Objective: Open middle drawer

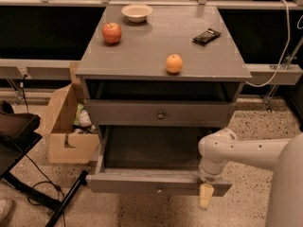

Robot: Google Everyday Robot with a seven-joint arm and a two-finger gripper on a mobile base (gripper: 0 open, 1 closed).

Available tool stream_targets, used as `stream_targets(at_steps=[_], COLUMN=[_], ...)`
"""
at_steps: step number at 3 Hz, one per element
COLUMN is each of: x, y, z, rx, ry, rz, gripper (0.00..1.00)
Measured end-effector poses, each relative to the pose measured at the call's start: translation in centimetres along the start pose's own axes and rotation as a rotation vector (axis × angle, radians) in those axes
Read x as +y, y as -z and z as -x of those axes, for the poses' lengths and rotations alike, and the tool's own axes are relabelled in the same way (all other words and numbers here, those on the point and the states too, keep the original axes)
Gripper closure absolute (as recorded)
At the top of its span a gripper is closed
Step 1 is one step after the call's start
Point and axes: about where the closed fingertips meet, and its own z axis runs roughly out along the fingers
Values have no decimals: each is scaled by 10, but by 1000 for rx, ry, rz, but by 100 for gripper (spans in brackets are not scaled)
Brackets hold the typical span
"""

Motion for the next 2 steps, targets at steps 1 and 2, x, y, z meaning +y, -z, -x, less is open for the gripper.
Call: stream_targets(at_steps=[1, 2], x=[33, 54], y=[-29, -21], z=[-9, -2], rx=[34, 54], ry=[-87, -111], rz=[122, 152], gripper=[26, 49])
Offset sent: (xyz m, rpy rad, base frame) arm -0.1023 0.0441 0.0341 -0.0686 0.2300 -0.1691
